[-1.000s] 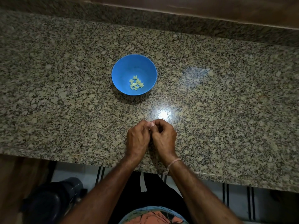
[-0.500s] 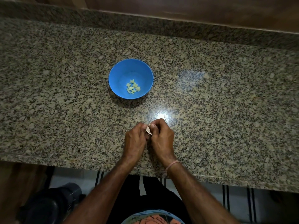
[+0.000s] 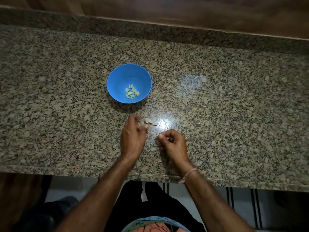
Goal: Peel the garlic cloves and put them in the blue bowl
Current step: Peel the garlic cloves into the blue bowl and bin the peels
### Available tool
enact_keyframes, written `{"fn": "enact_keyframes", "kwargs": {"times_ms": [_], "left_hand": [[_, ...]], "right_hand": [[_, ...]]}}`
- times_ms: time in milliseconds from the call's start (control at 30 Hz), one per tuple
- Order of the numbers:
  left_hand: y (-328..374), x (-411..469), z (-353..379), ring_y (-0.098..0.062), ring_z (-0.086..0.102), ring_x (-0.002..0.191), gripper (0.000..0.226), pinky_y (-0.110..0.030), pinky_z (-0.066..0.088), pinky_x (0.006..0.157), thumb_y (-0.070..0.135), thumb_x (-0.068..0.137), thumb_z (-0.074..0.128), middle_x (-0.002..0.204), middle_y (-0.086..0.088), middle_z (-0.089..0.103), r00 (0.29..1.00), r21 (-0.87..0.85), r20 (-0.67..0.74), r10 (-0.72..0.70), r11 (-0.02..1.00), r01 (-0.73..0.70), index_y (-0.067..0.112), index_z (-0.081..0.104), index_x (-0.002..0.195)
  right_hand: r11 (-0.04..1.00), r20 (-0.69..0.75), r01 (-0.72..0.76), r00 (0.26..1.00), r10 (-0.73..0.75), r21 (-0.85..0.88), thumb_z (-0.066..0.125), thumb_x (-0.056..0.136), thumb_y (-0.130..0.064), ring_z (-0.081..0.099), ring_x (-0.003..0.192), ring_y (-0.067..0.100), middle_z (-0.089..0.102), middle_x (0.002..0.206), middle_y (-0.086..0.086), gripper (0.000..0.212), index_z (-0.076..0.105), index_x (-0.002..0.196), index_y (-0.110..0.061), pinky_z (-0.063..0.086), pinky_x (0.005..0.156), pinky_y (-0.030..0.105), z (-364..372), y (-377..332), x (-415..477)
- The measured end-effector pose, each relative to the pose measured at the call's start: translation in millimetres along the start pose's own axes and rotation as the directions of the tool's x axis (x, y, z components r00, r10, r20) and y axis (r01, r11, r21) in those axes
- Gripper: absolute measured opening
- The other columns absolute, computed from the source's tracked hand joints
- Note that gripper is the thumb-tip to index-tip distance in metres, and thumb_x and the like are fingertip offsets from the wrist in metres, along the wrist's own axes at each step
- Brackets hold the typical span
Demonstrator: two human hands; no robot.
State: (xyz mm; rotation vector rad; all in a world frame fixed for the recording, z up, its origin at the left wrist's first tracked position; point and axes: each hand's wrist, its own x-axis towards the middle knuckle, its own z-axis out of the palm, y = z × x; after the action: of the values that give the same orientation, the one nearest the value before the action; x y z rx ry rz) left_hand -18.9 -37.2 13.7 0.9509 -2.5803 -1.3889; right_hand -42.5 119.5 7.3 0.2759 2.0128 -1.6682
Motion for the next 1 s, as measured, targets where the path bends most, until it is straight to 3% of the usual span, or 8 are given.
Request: {"fn": "enact_keyframes", "kwargs": {"times_ms": [133,300,500,600,667,800,900,1000], "left_hand": [[-3.3,-26.8,1.6,-0.009,0.074,0.093,0.01,-0.038,0.065,0.076,0.028,0.099,0.07,0.099,0.008,0.076,0.975,-0.285,0.221,-0.021,0.955,0.085,0.028,0.071,0.11],[-12.2,-31.2,0.1,-0.018,0.077,0.095,0.007,-0.047,0.065,0.084,0.016,0.095,0.075,0.097,0.002,0.08,0.958,-0.422,0.265,-0.107,0.881,0.215,0.021,0.077,0.101],[-20.6,-25.5,-6.9,-0.02,0.075,0.088,0.007,-0.03,0.06,0.074,0.017,0.093,0.077,0.091,-0.002,0.079,0.944,-0.461,0.256,-0.208,0.832,0.309,0.016,0.08,0.1],[-23.7,-25.1,-11.2,-0.021,0.07,0.08,0.01,-0.032,0.057,0.071,0.011,0.093,0.076,0.087,-0.007,0.078,0.929,-0.512,0.287,-0.233,0.782,0.355,0.011,0.08,0.102],[-24.3,-24.4,-12.9,-0.023,0.072,0.084,0.012,-0.034,0.059,0.074,0.01,0.093,0.076,0.091,-0.006,0.08,0.93,-0.521,0.312,-0.195,0.783,0.339,0.012,0.081,0.104],[-19.9,-26.4,-15.3,-0.024,0.077,0.093,0.009,-0.039,0.064,0.083,0.011,0.093,0.077,0.095,-0.007,0.08,0.937,-0.519,0.333,-0.108,0.808,0.278,0.011,0.078,0.101],[-21.8,-25.2,-19.0,-0.03,0.076,0.09,0.007,-0.044,0.064,0.083,0.011,0.09,0.08,0.088,-0.01,0.077,0.948,-0.523,0.312,-0.061,0.822,0.225,0.014,0.074,0.093],[-24.5,-22.2,-23.8,-0.03,0.074,0.09,0.011,-0.038,0.064,0.08,0.011,0.089,0.081,0.086,-0.008,0.075,0.954,-0.475,0.3,0.007,0.869,0.142,0.018,0.073,0.087]], "right_hand": [[0.961,0.114,-0.094,0.991,0.067,0.26,0.073,0.095,-0.008,0.073,0.093,0.033,0.074,0.103,0.024,0.011,0.072,0.102,-0.001,0.062,0.087,0.043,3.2,-2.4,-9.1],[0.972,0.047,-0.009,0.999,-0.002,0.235,0.077,0.092,-0.007,0.076,0.09,0.037,0.077,0.097,0.019,0.013,0.072,0.102,0.0,0.065,0.082,0.044,10.1,-0.7,-17.9],[0.974,-0.023,0.219,0.975,-0.22,-0.052,0.071,0.097,-0.004,0.076,0.095,0.018,0.079,0.101,0.0,0.015,0.078,0.101,-0.015,0.065,0.087,0.042,6.5,-2.1,-17.1],[0.896,-0.034,0.31,0.941,-0.337,-0.317,0.072,0.095,-0.004,0.066,0.115,0.006,0.073,0.124,-0.008,0.023,0.081,0.103,-0.023,0.057,0.099,0.028,3.6,0.1,-12.8],[0.848,-0.024,0.351,0.92,-0.391,-0.397,0.077,0.094,-0.017,0.063,0.114,0.003,0.071,0.122,-0.01,0.015,0.08,0.105,-0.026,0.053,0.095,0.022,5.7,0.0,-13.2],[0.983,0.042,0.171,0.985,-0.169,-0.063,0.076,0.095,-0.025,0.074,0.092,0.01,0.078,0.098,0.001,0.016,0.078,0.103,-0.011,0.058,0.078,0.022,19.3,-7.7,-26.9],[0.992,0.076,0.017,0.997,-0.026,0.121,0.073,0.097,-0.021,0.072,0.078,0.014,0.078,0.089,0.006,0.018,0.074,0.1,-0.003,0.058,0.071,0.025,23.7,-8.8,-32.2],[0.978,0.114,-0.054,0.993,0.032,0.203,0.075,0.096,-0.02,0.071,0.081,0.015,0.076,0.093,0.008,0.017,0.074,0.1,-0.003,0.058,0.074,0.029,22.9,-6.8,-31.2]]}}
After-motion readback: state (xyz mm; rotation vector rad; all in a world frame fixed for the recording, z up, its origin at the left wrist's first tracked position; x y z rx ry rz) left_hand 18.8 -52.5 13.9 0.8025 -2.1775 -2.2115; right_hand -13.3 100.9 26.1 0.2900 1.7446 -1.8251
